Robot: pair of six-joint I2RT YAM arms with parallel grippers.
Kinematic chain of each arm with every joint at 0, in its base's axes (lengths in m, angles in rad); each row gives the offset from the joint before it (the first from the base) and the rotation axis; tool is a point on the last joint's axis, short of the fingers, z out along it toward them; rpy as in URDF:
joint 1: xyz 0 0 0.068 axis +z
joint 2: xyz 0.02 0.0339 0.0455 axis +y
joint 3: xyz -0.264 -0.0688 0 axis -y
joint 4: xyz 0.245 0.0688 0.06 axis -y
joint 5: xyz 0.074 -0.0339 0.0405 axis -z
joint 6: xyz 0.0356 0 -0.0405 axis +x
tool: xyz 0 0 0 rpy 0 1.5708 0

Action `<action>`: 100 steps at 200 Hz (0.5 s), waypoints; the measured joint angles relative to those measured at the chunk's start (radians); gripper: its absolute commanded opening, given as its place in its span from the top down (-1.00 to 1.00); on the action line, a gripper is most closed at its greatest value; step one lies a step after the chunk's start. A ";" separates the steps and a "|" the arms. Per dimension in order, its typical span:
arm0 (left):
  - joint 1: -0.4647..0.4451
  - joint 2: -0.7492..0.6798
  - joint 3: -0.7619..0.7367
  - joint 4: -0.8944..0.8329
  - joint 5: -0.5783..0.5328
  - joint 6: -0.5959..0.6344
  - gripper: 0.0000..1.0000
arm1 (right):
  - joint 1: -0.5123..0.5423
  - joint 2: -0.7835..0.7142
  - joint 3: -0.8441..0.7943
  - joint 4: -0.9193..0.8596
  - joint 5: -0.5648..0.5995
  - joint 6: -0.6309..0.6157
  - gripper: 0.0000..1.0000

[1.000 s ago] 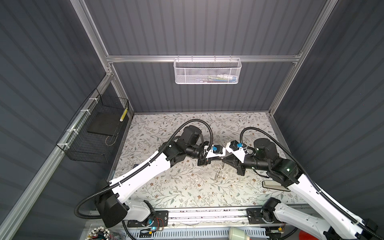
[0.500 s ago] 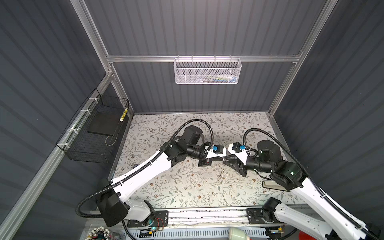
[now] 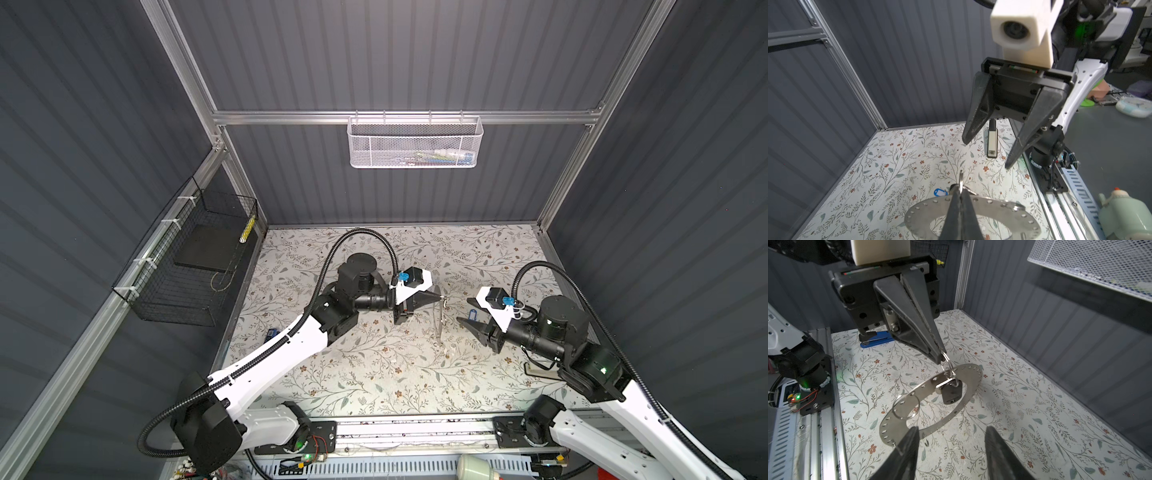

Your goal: Put the keys on the keyring

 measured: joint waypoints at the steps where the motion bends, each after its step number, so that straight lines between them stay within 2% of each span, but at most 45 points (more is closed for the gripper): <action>1: 0.000 0.000 -0.003 0.011 0.000 -0.009 1.00 | 0.000 0.002 -0.001 0.004 0.000 0.002 -0.06; 55: 0.000 0.000 -0.050 0.216 0.000 -0.160 1.00 | -0.001 0.090 -0.007 0.098 -0.013 0.045 0.08; 100: 0.000 0.000 -0.057 0.277 -0.003 -0.224 1.00 | -0.001 0.112 -0.007 0.156 -0.018 0.084 0.16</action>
